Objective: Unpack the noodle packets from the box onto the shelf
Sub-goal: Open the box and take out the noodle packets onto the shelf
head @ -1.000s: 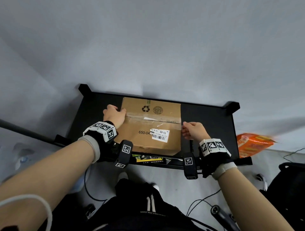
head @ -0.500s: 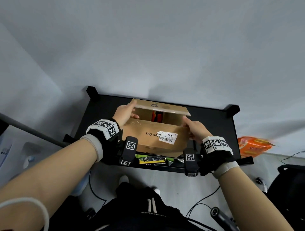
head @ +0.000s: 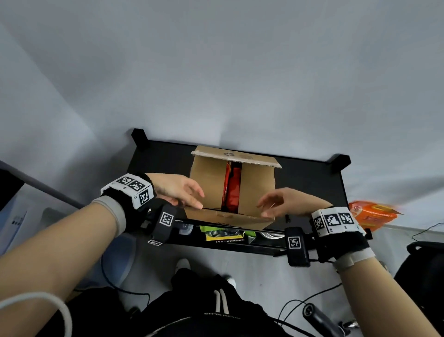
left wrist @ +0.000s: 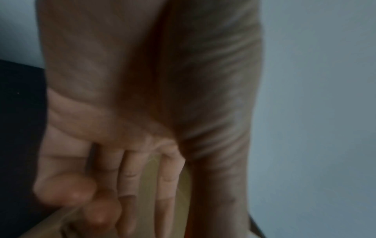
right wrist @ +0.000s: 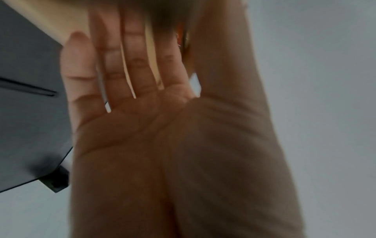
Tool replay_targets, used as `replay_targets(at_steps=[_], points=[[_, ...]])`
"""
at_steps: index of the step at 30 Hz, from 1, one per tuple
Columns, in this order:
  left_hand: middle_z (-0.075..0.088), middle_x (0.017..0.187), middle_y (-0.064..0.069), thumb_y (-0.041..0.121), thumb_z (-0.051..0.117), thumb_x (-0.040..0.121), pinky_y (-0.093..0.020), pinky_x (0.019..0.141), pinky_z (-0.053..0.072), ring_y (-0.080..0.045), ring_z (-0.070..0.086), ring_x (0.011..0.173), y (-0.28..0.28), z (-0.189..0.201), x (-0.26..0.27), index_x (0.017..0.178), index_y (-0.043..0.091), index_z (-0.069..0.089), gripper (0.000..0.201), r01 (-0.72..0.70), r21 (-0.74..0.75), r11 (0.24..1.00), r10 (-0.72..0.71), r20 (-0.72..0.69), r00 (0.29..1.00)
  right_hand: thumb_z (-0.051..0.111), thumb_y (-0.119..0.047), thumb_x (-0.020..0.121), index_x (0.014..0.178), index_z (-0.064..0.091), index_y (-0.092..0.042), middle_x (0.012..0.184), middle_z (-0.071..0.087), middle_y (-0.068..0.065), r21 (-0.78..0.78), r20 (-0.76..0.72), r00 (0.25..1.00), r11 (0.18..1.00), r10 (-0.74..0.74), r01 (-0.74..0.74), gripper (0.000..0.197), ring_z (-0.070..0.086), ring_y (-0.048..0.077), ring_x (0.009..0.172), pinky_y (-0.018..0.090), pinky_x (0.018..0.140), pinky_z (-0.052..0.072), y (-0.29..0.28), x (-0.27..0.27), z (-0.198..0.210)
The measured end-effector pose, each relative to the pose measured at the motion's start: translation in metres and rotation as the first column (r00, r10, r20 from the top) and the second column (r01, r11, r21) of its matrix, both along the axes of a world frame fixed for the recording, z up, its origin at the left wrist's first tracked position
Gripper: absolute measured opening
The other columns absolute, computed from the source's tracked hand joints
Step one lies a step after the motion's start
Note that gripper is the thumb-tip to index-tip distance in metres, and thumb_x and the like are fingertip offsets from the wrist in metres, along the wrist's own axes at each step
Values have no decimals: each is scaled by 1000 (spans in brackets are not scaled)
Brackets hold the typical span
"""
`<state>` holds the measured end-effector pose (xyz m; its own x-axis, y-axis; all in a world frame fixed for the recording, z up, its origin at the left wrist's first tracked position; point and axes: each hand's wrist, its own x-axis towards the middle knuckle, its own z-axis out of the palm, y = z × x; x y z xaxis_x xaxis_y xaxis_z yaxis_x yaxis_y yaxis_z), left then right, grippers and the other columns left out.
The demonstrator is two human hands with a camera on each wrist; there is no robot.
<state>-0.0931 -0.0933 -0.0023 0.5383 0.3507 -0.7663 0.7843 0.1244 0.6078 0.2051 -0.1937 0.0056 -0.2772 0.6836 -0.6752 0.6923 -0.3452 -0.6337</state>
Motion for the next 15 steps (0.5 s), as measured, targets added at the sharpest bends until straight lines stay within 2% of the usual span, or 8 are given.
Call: replay_targets(at_steps=[1, 3, 5, 6, 9, 11, 14, 15], points=[[61, 94, 4, 62, 82, 27, -19, 62, 40, -9, 53, 78, -2, -3, 1, 101, 34, 59, 83, 82, 10, 997, -81, -44, 996, 73, -31, 77, 101, 60, -31, 95, 63, -11, -24, 44, 999, 999, 31, -30, 28, 61, 10, 95, 25, 91, 46, -4, -1, -4], [57, 89, 3, 53, 85, 40, -17, 57, 39, -7, 51, 70, -7, -6, 5, 106, 32, 54, 75, 180, 57, 982, -171, -127, 977, 78, -32, 72, 103, 59, -28, 93, 58, -11, -52, 104, 994, 998, 34, -28, 37, 57, 10, 94, 25, 92, 44, -13, -4, -16], [52, 80, 4, 34, 87, 57, -18, 56, 37, -9, 47, 62, -11, -9, 9, 111, 25, 50, 66, 224, 167, 960, -194, -182, 964, 82, -30, 66, 103, 59, -28, 90, 52, -11, -14, 136, 991, 1000, -4, 6, 43, 51, 5, 83, 21, 82, 42, -21, -8, -26], [50, 78, 5, 29, 86, 60, -19, 56, 37, -9, 46, 62, -12, -10, 12, 111, 22, 47, 65, 250, 218, 944, -206, -206, 957, 83, -29, 64, 102, 58, -29, 88, 49, -11, 24, 152, 988, 1000, -22, 19, 46, 48, 4, 79, 20, 77, 41, -24, -10, -30], [49, 78, 3, 24, 87, 60, -27, 69, 47, -13, 50, 70, -13, -10, 20, 110, 20, 40, 68, 294, 281, 914, -221, -262, 939, 85, -30, 59, 99, 55, -30, 86, 47, -11, 145, 216, 975, 989, -51, 19, 50, 47, 7, 77, 21, 71, 42, -31, -15, -35], [51, 78, 0, 21, 87, 60, -37, 77, 50, -18, 52, 74, -14, -10, 24, 117, 19, 37, 76, 314, 334, 889, -215, -300, 929, 85, -33, 56, 98, 51, -30, 86, 46, -12, 217, 276, 959, 976, -57, -5, 54, 47, 8, 78, 24, 70, 44, -35, -20, -39], [53, 74, -1, 14, 84, 63, -31, 60, 45, -18, 54, 67, -20, -10, 34, 134, 28, 27, 92, 359, 430, 829, -253, -285, 925, 82, -35, 57, 100, 45, -27, 99, 49, -10, 331, 422, 903, 941, -80, -71, 57, 50, 14, 88, 29, 71, 45, -43, -30, -44], [59, 82, -4, 12, 82, 66, -28, 58, 42, -21, 59, 72, -23, -8, 38, 140, 33, 23, 97, 399, 449, 800, -292, -289, 912, 81, -35, 59, 101, 43, -25, 103, 50, -7, 359, 458, 884, 930, -96, -84, 58, 51, 17, 92, 31, 71, 45, -46, -34, -45]])
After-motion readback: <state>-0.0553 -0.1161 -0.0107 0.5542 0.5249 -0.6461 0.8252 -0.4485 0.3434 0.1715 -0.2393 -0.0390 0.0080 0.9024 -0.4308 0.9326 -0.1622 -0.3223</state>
